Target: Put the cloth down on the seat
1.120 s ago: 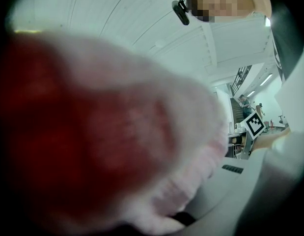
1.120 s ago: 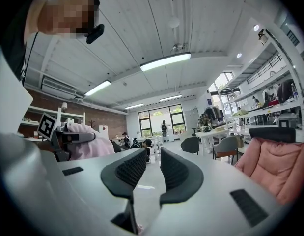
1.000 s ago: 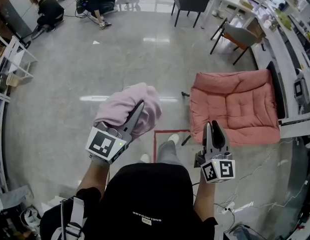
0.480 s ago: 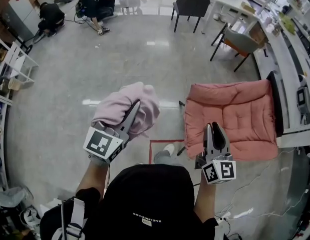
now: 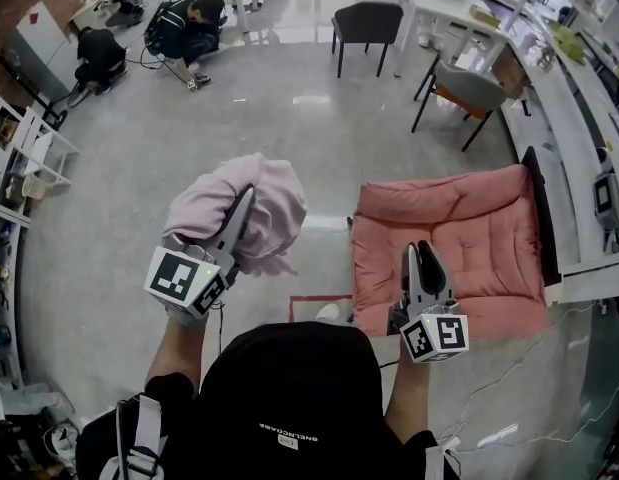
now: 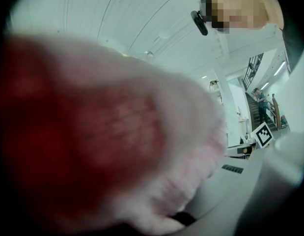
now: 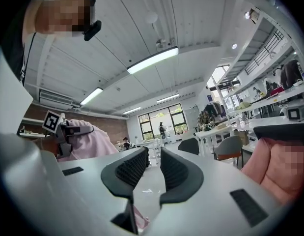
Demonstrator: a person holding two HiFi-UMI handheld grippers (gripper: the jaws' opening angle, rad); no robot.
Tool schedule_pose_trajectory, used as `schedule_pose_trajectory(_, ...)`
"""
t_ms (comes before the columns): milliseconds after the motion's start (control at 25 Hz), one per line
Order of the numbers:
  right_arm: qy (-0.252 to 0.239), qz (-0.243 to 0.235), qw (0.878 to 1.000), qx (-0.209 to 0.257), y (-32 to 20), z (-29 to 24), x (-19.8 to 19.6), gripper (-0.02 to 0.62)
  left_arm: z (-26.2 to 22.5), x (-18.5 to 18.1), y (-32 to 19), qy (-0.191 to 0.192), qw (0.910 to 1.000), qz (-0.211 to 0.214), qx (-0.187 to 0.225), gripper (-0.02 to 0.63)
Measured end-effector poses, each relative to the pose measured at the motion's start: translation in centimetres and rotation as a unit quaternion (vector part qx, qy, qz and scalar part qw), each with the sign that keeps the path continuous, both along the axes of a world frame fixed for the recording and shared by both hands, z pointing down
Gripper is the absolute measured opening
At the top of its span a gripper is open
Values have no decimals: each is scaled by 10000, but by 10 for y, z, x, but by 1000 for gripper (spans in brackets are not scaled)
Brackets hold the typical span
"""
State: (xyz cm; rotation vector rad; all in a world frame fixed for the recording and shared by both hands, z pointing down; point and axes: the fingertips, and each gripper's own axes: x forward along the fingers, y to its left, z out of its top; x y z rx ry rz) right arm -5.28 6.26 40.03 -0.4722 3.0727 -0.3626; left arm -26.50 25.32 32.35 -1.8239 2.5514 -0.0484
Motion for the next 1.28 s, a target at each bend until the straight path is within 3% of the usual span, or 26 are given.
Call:
schedule_pose_trajectory(400,-109,249,9995,-188,-59,7,37,107,-19,21,-70,-38,9999,149,-7,89)
schedule_pose_trajectory(600,-103,420,9989,-202,-76,8,53,107,-20,41,-106,-208,9982,570,-24,89)
schedule_pose_trajectory(760,2,589,9979,-251,-86,7,61,107,-27,50,-137,-97,9960,889,87,89)
schedule_pose_trajectory(960,23,970,9950,-240,-111,3,75,107,-27,52,-181,-219,9922,1226,-80,89)
schedule_pose_trajectory(1280,78,1800,9827,-427,-170,13,117,107,-20,84,-287,-195,9749,2217,-107,89)
